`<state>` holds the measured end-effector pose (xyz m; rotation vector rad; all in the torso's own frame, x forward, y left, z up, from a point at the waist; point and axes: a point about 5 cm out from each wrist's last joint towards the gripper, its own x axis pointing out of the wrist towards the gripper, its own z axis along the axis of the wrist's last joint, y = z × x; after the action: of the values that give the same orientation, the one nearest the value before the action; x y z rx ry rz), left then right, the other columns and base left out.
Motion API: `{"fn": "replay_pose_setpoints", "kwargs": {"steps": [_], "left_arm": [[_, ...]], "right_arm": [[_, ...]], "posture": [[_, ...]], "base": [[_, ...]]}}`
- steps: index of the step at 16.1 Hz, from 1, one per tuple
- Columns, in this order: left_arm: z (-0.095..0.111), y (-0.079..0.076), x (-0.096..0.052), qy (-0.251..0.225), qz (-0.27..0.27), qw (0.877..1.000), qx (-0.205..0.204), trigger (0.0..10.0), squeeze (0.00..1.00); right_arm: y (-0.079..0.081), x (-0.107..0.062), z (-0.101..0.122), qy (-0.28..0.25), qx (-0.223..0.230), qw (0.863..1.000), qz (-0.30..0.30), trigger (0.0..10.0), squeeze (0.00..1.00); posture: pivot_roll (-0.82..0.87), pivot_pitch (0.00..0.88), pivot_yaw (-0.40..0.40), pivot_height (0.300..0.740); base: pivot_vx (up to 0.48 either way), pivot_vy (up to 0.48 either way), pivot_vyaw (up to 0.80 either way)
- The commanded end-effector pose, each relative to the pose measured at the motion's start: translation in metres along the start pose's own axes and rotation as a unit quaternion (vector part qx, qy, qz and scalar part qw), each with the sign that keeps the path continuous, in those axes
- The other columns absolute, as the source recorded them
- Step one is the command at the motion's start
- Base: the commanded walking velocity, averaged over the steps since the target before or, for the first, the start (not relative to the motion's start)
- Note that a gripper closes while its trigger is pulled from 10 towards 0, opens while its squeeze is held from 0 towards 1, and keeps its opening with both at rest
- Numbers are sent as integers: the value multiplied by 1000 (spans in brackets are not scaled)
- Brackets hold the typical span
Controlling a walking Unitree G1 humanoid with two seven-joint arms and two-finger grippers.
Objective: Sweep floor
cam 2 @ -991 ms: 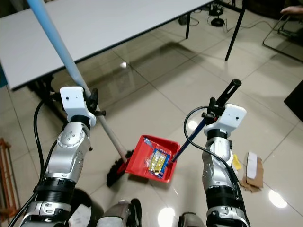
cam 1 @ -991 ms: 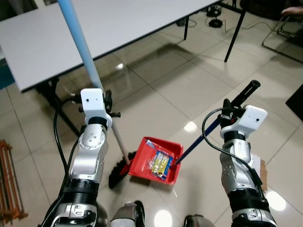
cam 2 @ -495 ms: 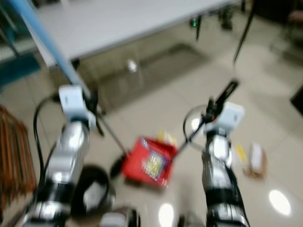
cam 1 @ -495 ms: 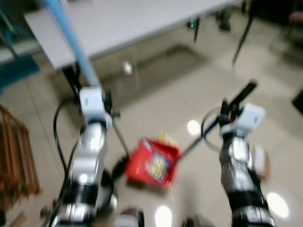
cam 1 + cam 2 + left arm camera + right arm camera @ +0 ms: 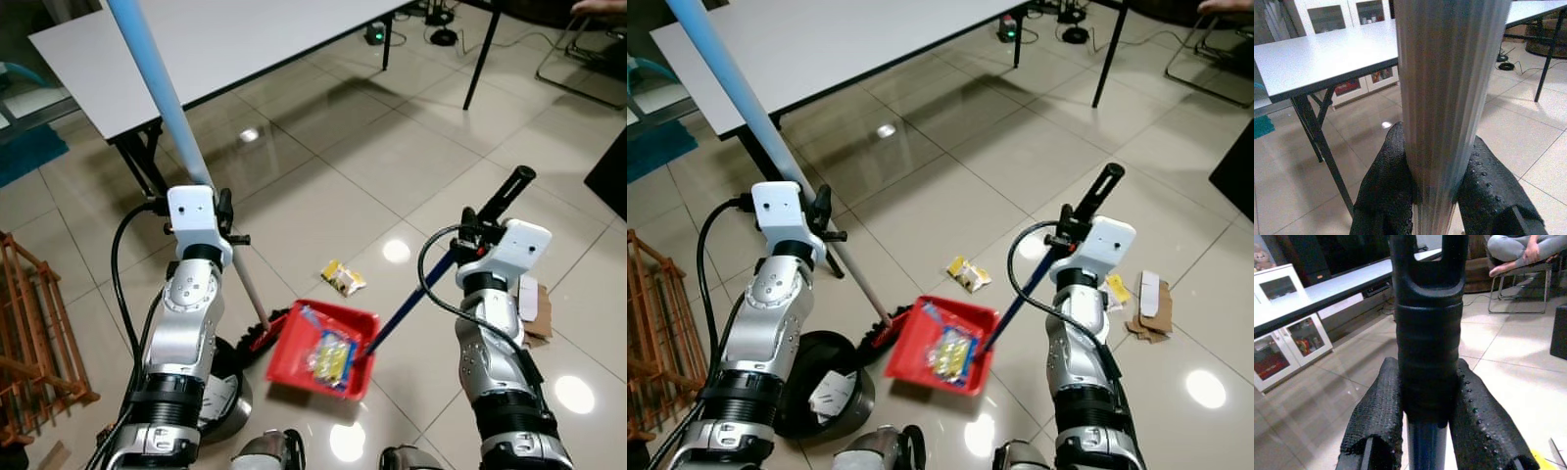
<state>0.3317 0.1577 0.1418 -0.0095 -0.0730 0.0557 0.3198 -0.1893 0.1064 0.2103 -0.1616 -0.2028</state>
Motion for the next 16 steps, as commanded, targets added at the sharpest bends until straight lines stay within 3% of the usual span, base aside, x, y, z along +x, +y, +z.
{"fn": "replay_pose_setpoints", "kwargs": {"steps": [1, 5, 16], "left_arm": [[6, 0, 2, -10, -1, 1000, -6, 10000, 0], [9, -3, 1, -17, -9, 1000, -12, 10000, 0], [9, -4, 1, -18, -12, 1000, -16, 10000, 0]], "right_arm": [[4, 2, 6, -16, 9, 1000, 0, 10000, 0], [4, 2, 6, -15, 8, 1000, -1, 10000, 0], [4, 2, 5, -13, 2, 1000, -1, 10000, 0]], "posture": [[-31, 105, 76, 740], [-30, 105, 78, 740], [-28, 106, 75, 740]], "base": [[0, 0, 0], [0, 0, 0], [-230, 0, 0]]}}
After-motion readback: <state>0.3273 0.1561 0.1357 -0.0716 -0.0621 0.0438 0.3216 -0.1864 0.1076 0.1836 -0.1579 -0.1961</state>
